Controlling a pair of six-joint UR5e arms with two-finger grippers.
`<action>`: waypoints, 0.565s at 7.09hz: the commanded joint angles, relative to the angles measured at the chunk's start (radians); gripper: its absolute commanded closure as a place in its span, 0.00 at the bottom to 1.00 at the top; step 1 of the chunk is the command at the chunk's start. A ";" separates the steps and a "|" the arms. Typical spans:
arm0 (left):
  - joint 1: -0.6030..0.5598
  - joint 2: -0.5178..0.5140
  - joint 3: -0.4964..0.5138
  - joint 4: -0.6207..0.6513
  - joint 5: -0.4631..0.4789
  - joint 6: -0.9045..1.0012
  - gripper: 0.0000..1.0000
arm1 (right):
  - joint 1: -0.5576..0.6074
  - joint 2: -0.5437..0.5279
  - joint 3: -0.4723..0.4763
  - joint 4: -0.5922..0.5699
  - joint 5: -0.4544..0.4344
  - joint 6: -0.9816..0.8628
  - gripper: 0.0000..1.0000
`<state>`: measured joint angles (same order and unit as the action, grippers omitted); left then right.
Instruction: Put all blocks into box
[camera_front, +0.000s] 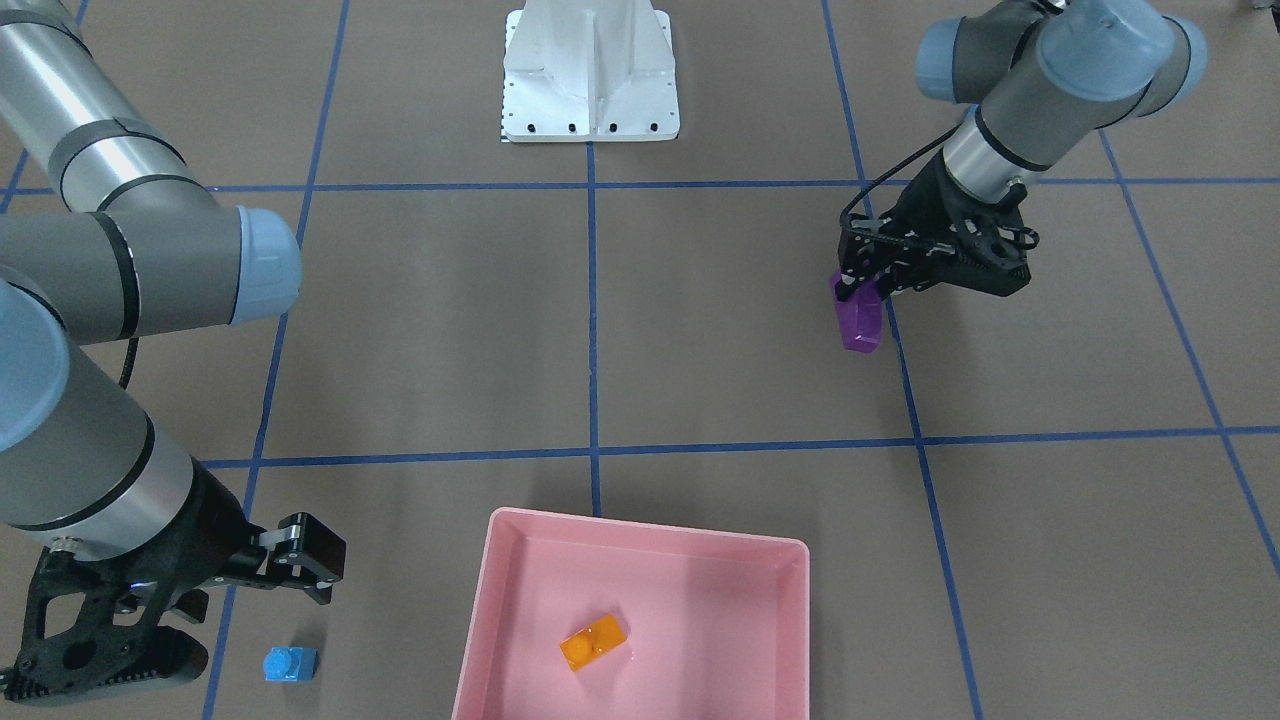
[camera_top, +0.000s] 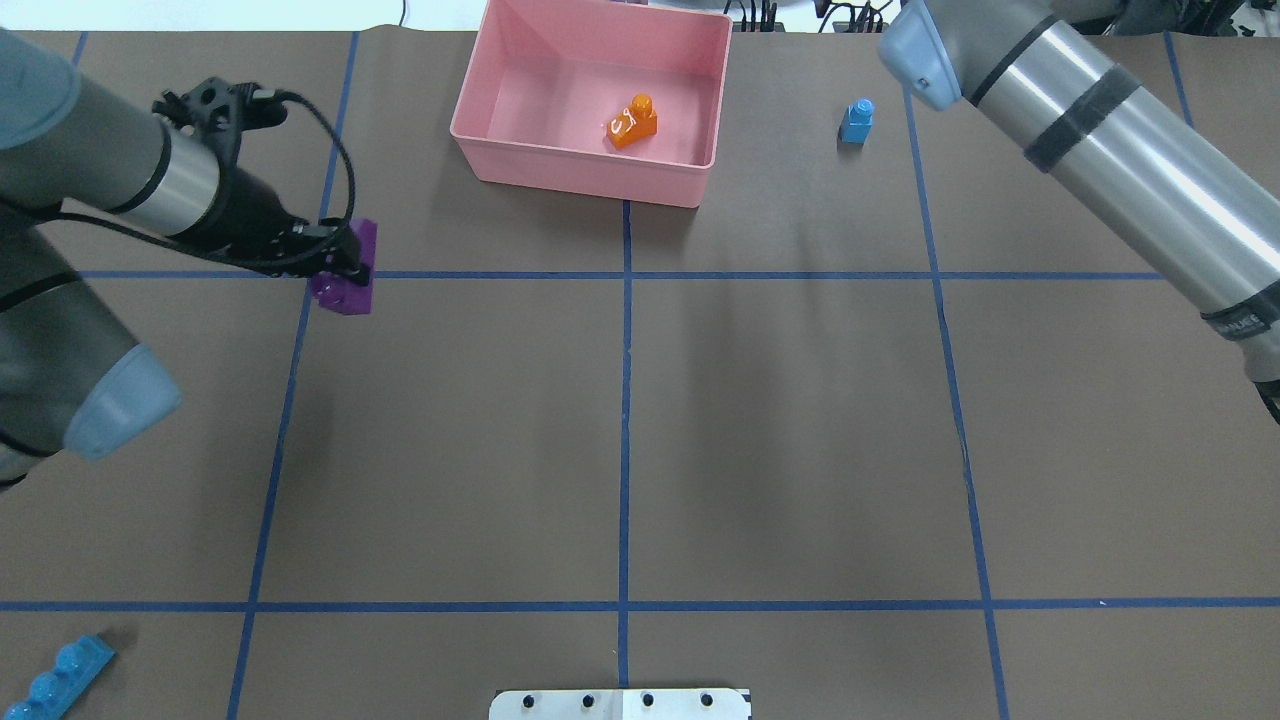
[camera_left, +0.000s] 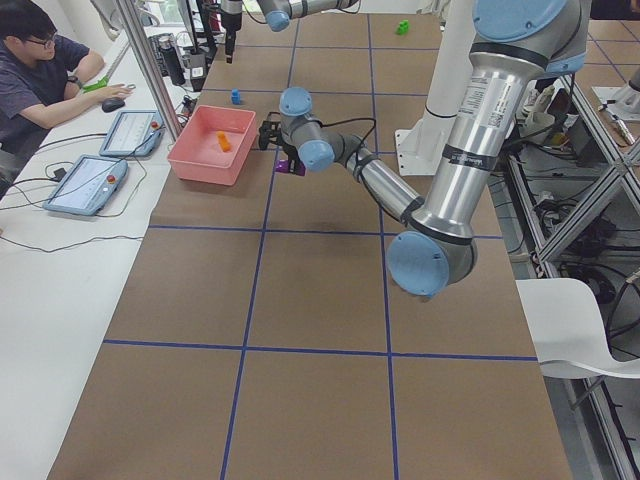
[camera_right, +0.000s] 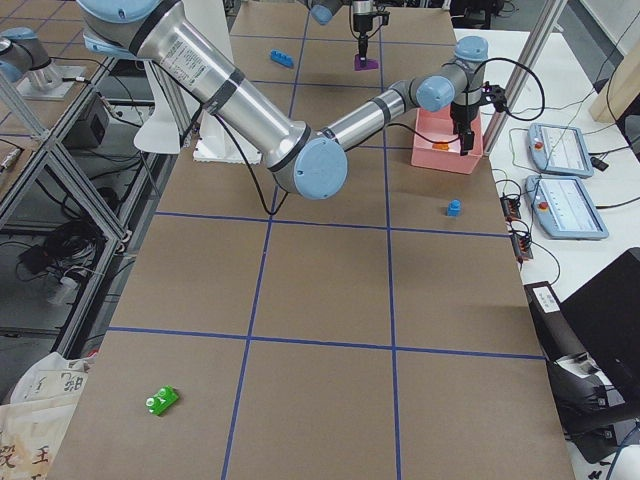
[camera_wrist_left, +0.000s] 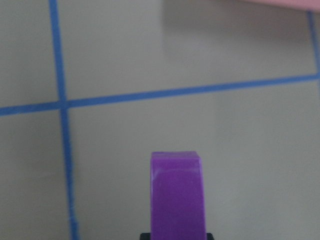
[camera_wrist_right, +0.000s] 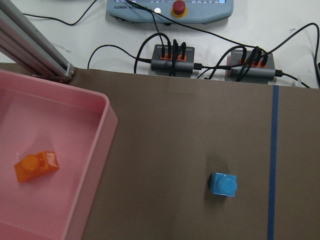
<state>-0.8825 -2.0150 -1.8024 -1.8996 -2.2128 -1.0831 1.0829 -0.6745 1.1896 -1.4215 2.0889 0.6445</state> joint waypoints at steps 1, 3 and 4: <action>-0.045 -0.303 0.259 -0.001 0.007 -0.101 1.00 | -0.020 -0.030 -0.034 0.057 -0.109 -0.048 0.01; -0.078 -0.577 0.590 -0.044 0.086 -0.103 1.00 | -0.047 -0.027 -0.195 0.273 -0.145 -0.030 0.01; -0.084 -0.644 0.741 -0.150 0.123 -0.103 1.00 | -0.066 -0.022 -0.256 0.339 -0.183 -0.016 0.01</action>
<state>-0.9535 -2.5375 -1.2632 -1.9568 -2.1323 -1.1840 1.0380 -0.7003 1.0222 -1.1923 1.9455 0.6132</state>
